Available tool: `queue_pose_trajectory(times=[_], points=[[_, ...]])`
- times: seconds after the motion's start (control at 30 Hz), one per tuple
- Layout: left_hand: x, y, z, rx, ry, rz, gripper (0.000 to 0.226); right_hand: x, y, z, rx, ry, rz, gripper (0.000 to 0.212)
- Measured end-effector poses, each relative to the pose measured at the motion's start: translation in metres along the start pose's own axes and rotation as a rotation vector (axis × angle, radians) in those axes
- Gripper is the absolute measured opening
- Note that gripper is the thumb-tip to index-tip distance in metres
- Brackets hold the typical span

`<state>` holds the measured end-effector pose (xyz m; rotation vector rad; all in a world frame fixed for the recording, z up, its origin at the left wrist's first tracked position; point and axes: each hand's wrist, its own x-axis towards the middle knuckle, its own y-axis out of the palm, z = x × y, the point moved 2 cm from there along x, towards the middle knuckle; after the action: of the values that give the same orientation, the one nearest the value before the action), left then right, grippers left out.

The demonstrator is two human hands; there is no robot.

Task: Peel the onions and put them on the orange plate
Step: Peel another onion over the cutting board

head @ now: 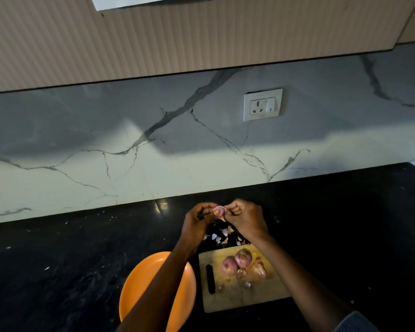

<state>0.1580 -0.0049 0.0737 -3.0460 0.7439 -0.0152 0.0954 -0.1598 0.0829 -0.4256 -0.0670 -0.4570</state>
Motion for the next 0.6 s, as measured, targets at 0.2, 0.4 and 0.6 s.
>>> queue_pose_trajectory(times=[0.2,0.4,0.6], points=[[0.003,-0.006,0.011,-0.157,-0.095,0.015,0.024,0.007,-0.002,0.003,0.015,0.031,0.067,0.013],[0.009,0.0,0.005,-0.082,-0.115,0.017,0.026,0.01,0.0,-0.003,0.036,0.084,0.072,0.011],[0.013,-0.002,0.013,-0.041,-0.114,0.006,0.023,0.007,-0.002,-0.002,0.017,0.063,0.051,0.014]])
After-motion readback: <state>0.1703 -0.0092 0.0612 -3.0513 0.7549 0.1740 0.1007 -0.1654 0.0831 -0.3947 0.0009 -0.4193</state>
